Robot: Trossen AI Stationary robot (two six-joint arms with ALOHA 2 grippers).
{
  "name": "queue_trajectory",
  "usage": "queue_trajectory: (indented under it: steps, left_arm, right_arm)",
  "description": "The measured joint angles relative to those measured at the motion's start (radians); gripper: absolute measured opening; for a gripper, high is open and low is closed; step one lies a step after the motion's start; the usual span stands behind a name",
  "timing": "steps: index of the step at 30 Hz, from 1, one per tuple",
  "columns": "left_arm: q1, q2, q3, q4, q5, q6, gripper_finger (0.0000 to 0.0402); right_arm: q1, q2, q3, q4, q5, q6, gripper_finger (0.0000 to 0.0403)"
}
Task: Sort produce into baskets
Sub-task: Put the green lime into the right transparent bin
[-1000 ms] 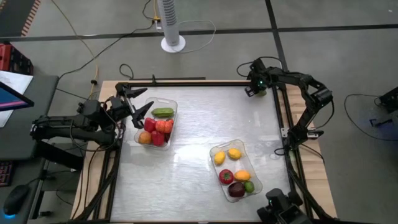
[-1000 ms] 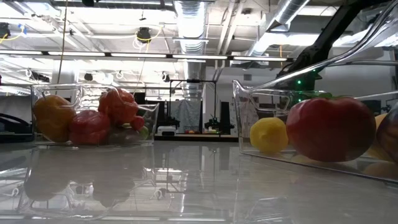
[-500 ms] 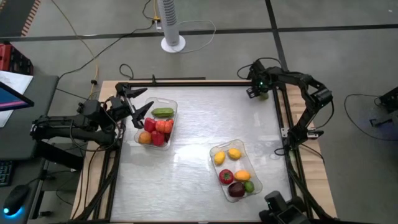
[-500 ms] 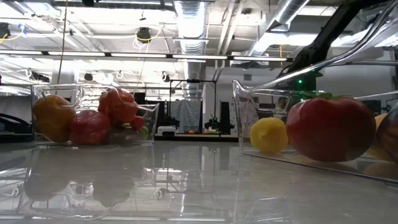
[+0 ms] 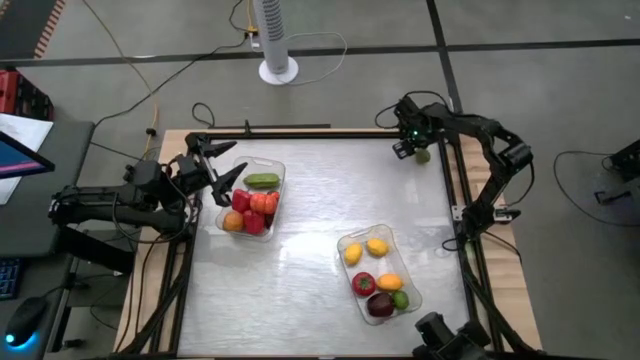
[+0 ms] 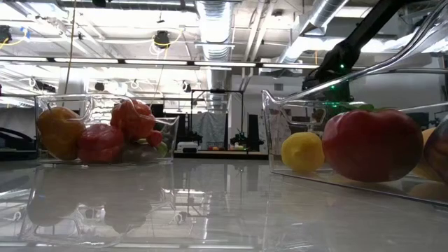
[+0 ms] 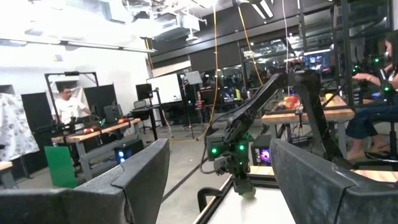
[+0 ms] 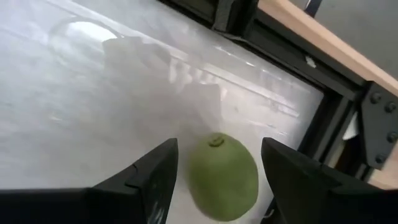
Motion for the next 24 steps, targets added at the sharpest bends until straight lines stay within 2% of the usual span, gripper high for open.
queue_trajectory:
  steps: [5,12,24]
  left_arm:
    - [0.000,0.000,0.000,-0.001,0.000,-0.002,0.0265]
    - [0.000,0.000,0.000,-0.004,0.000,-0.005,0.0265]
    - [0.000,0.000,0.000,-0.004,0.001,-0.002,0.0265]
  right_arm:
    - [0.025,-0.001,0.020,-0.031,0.007,-0.003,0.0260]
    - [-0.001,0.028,0.021,-0.126,0.046,0.009,0.0260]
    - [0.026,0.133,0.029,-0.131,0.101,-0.003,0.0260]
